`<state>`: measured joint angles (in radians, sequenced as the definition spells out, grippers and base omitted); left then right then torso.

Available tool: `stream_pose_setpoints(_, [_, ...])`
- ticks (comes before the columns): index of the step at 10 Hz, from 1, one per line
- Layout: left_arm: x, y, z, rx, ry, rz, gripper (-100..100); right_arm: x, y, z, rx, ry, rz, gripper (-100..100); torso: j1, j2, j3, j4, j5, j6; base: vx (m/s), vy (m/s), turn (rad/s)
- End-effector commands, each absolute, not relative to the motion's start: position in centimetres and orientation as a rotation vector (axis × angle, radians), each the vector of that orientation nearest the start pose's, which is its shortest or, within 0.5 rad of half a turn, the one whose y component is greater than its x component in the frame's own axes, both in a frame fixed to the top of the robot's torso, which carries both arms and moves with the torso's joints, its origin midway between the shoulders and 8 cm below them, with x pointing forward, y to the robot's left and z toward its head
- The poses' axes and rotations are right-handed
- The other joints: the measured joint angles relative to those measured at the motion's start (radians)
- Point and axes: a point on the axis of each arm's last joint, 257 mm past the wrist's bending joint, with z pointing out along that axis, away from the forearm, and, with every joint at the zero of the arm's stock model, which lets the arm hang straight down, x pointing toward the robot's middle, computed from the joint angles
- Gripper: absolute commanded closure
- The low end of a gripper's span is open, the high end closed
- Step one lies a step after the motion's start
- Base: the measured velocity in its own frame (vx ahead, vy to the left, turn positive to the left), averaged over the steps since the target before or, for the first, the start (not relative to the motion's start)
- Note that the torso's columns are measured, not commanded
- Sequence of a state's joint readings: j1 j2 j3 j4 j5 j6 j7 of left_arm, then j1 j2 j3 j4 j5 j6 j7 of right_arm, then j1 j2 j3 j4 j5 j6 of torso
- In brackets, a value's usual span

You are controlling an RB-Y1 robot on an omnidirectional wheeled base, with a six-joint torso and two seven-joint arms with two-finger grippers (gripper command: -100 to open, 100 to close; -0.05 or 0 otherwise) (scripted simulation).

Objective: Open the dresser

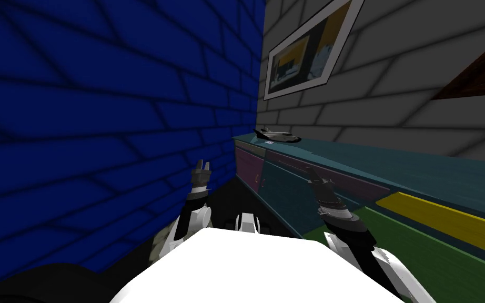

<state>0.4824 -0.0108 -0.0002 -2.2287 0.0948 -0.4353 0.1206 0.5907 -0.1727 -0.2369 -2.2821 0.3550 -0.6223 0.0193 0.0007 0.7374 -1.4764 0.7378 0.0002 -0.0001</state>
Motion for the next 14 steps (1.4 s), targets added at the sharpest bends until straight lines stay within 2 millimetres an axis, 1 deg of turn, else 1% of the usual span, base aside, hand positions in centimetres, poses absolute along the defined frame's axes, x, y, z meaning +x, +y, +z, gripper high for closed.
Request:
stream_pose_setpoints(1, [36.4, 29.3, -0.6, -0.855, 0.569, -1.454, 0, 31.4, -29.0, 1.0, 0.110, 0.976, 0.709, -100, -0.001, 0.001, 0.001, 0.000, 0.000, 0.000, 0.087, 0.066, 0.084])
stream_pose_setpoints(2, [36.4, 29.3, -0.6, -0.855, 0.569, -1.454, 0, 31.0, -29.1, 1.1, 0.060, 0.993, 0.641, -100, -0.001, 0.001, 0.001, 0.000, 0.000, 0.000, 0.115, 0.078, 0.119])
stream_pose_setpoints(3, [36.4, 29.3, -0.6, -0.855, 0.569, -1.454, 0, 31.0, -29.1, 1.0, 0.054, 0.997, 0.635, -100, -0.001, 0.000, 0.000, 0.000, 0.000, 0.000, 0.069, 0.059, 0.039])
stream_pose_setpoints(5, [36.4, 29.3, -0.6, -0.855, 0.569, -1.454, 0, 30.2, -29.4, 0.9, -0.056, 1.035, 0.492, -100, -0.001, 0.002, 0.002, 0.001, 0.000, 0.000, 0.076, 0.069, 0.103])
stream_pose_setpoints(6, [36.4, 29.3, -0.6, -0.855, 0.569, -1.454, 0, 30.3, -29.3, 0.7, -0.064, 1.042, 0.484, -100, 0.000, 0.000, 0.000, 0.000, 0.000, 0.000, 0.098, 0.055, 0.048])
stream_pose_setpoints(8, [36.4, 29.3, -0.6, -0.855, 0.569, -1.454, 0, 29.6, -29.6, 0.3, -0.178, 1.080, 0.338, -100, -0.002, 0.000, 0.000, 0.000, -0.001, 0.000, 0.117, 0.059, 0.116])
stream_pose_setpoints(9, [36.4, 29.3, -0.6, -0.855, 0.569, -1.454, 0, 29.7, -29.5, 0.1, -0.188, 1.088, 0.329, -100, 0.001, -0.001, -0.001, 0.000, 0.000, 0.000, 0.100, 0.072, 0.046])
stream_pose_setpoints(11, [36.4, 29.3, -0.6, -0.855, 0.569, -1.454, 0, 29.0, -30.1, -0.5, -0.303, 1.126, 0.183, -100, 0.000, 0.002, 0.001, 0.001, 0.000, 0.000, 0.101, 0.077, 0.126])
stream_pose_setpoints(12, [36.4, 29.3, -0.6, -0.855, 0.569, -1.454, 0, 29.1, -30.0, -0.8, -0.315, 1.136, 0.171, -100, 0.000, 0.001, 0.001, 0.000, 0.000, 0.000, 0.097, 0.051, 0.041])
stream_pose_setpoints(13, [36.4, 29.3, -0.6, -0.855, 0.569, -1.454, 0, 28.9, -30.4, -1.3, -0.376, 1.157, 0.097, -100, -0.002, 0.001, 0.001, 0.000, -0.001, 0.000, 0.087, 0.051, 0.066])
stream_pose_setpoints(14, [36.4, 29.3, -0.6, -0.855, 0.569, -1.454, 0, 28.9, -30.3, -1.4, -0.380, 1.160, 0.093, -100, -0.002, 0.001, 0.001, 0.000, -0.001, 0.000, 0.069, 0.042, 0.049])
